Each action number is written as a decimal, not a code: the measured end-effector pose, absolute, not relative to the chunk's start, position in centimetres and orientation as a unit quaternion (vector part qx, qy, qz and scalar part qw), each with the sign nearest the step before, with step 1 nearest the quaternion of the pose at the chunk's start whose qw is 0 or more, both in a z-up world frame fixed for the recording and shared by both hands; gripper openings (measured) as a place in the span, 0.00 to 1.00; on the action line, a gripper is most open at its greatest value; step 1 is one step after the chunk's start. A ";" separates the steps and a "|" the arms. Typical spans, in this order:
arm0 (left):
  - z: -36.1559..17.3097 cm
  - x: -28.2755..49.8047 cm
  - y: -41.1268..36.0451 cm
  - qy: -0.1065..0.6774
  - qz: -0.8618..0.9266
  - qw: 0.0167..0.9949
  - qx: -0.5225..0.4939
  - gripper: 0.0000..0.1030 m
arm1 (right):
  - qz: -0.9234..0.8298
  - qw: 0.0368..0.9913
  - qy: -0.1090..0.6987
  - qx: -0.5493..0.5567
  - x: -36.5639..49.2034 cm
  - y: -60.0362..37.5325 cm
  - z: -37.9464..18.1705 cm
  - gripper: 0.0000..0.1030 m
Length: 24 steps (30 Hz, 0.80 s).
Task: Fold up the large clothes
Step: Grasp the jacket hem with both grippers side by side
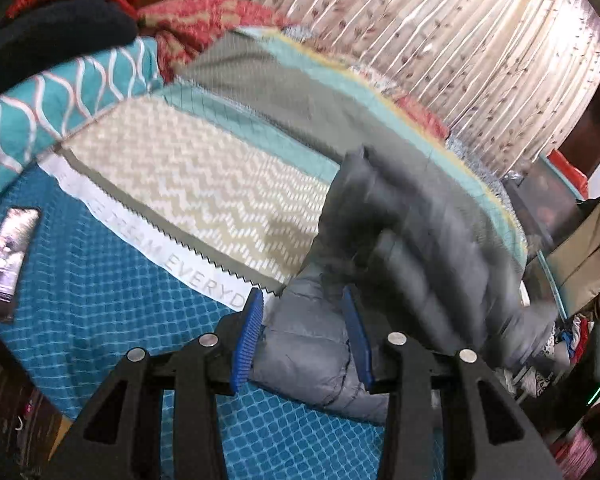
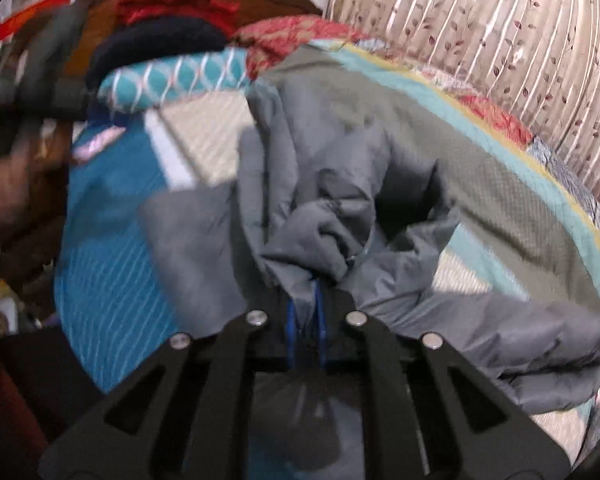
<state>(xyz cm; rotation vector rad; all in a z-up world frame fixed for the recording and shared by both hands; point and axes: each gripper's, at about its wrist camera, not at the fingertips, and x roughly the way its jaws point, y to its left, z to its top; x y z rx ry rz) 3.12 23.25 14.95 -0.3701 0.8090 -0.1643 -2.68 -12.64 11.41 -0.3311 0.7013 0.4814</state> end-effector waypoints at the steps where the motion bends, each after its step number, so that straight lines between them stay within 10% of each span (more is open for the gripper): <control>1: 15.7 2.6 23.0 0.384 -0.087 0.903 -0.175 0.52 | 0.230 0.897 0.344 -0.158 -3.6 -12.2 10.4 0.08; 12: 13.7 4.7 9.9 0.401 -0.222 0.887 -0.058 0.56 | 0.160 0.899 0.382 -0.143 -9.5 -9.0 2.4 0.22; 16: 8.3 5.9 6.8 0.462 -0.212 0.861 -0.012 0.56 | 0.167 0.906 0.377 -0.095 -11.4 -11.1 4.7 0.49; 24: 6.4 3.3 6.1 0.460 -0.218 0.860 -0.010 0.56 | 0.071 0.951 0.299 0.033 -13.1 -20.6 12.2 0.51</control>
